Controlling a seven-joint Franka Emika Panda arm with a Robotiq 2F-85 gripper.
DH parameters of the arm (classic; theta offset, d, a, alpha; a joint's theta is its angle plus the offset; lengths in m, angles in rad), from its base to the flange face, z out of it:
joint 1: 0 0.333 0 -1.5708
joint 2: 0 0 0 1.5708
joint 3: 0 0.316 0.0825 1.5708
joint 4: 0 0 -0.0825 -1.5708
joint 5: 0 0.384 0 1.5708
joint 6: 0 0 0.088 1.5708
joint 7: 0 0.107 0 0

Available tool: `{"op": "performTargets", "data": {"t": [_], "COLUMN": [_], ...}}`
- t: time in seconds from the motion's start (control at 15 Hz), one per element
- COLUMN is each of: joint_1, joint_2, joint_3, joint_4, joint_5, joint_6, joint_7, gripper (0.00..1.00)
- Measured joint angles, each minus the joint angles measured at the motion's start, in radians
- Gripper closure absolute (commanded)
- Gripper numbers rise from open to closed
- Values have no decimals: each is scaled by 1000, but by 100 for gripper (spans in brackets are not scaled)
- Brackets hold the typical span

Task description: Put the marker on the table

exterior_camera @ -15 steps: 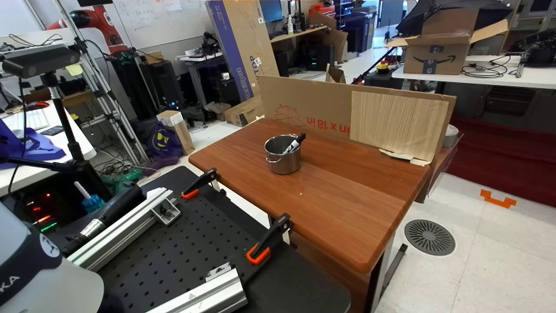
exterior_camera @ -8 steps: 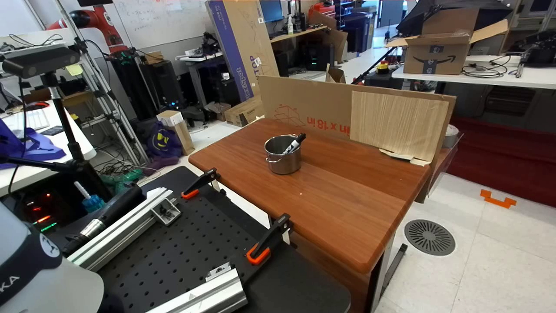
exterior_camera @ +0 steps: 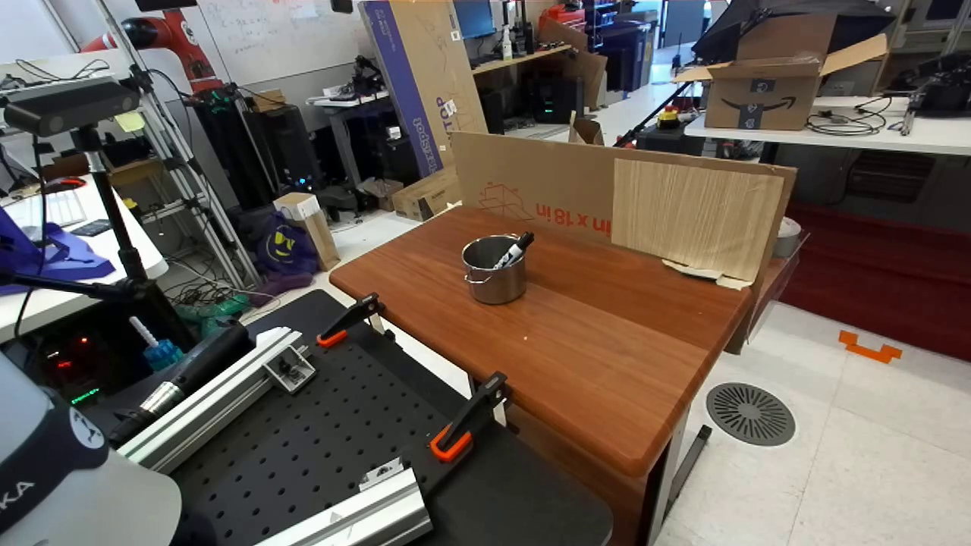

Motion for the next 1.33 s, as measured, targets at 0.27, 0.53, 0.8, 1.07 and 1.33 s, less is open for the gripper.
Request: {"op": "performTargets", "data": {"t": [0.27,0.53,0.8,1.07,1.33], "joint_1": [0,0,0,2,6], "joint_2": [113,201,280,355,411], "joint_3": [-2,-10,-23,-37,-63], "joint_4": [0,4,4,4,5], "joint_5": [0,0,-5,-16,-32], "joint_6": [101,200,308,400,469], "joint_7": [62,104,150,191,240], "gripper": [0,0,0,0,0]}}
